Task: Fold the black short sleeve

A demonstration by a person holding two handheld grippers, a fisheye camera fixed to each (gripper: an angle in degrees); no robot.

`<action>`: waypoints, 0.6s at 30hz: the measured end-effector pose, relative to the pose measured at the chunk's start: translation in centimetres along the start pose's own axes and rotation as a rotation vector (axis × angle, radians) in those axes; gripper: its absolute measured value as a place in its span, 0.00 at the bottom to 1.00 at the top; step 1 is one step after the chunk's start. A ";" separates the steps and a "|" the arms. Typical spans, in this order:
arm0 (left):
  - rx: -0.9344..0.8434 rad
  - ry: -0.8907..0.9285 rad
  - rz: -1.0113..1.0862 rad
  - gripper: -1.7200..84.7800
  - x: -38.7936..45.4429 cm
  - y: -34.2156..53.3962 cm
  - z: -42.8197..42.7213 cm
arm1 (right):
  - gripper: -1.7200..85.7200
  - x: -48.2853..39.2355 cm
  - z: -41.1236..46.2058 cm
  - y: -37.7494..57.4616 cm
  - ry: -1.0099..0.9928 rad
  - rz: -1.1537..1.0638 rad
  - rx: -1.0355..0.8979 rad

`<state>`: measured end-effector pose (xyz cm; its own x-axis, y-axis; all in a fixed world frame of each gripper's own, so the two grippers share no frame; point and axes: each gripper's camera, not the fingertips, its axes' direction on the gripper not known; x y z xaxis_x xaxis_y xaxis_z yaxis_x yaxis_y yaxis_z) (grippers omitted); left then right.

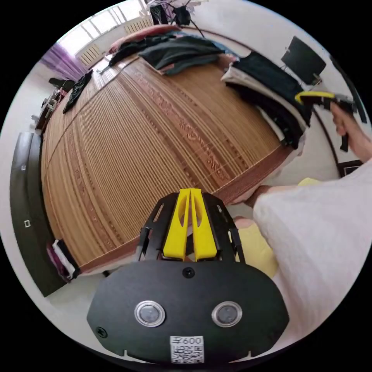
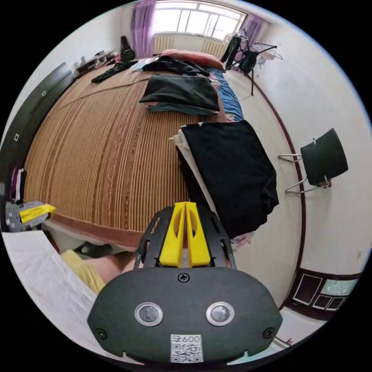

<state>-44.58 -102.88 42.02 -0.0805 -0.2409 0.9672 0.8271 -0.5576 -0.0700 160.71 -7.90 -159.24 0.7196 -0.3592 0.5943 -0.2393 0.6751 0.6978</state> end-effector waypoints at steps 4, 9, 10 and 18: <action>0.070 0.027 0.085 0.03 2.3 0.5 -1.8 | 0.01 -2.3 -6.1 1.0 0.119 -0.192 0.060; 0.020 -0.126 0.231 0.03 11.8 0.5 -2.6 | 0.01 0.6 -8.9 0.4 0.116 -0.139 0.068; 0.009 -0.146 0.219 0.03 12.9 0.4 -2.6 | 0.02 1.3 -8.7 0.0 0.112 -0.130 0.059; -0.271 -0.164 -0.593 0.03 29.6 3.1 0.1 | 0.06 18.9 -5.5 -9.5 -0.126 0.183 0.026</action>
<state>-44.39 -111.66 70.43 -0.3753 0.2795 0.8838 0.4979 -0.7435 0.4465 180.15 -17.54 -156.87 0.5762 -0.3107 0.7559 -0.3764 0.7201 0.5829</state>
